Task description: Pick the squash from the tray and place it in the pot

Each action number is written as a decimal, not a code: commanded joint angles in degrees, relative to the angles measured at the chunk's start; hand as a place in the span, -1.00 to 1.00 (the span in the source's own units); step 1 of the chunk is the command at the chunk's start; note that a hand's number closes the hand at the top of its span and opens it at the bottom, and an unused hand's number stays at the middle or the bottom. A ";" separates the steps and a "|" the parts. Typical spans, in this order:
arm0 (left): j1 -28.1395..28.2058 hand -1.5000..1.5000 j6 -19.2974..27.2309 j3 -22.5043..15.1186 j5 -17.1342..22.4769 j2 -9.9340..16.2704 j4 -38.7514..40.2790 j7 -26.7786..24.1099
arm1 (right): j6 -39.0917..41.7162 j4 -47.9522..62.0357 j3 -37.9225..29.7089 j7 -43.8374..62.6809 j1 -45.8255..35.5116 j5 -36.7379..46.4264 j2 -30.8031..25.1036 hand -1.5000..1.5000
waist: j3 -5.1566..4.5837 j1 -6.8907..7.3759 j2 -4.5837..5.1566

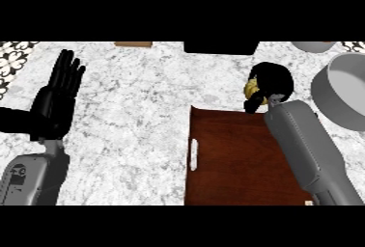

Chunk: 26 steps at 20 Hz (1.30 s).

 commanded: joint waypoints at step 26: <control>-1.75 0.00 2.17 0.12 -2.15 -0.54 2.62 0.44 | -25.13 15.44 -17.24 53.18 -16.77 39.13 -6.35 1.00 | -0.06 -2.44 -1.19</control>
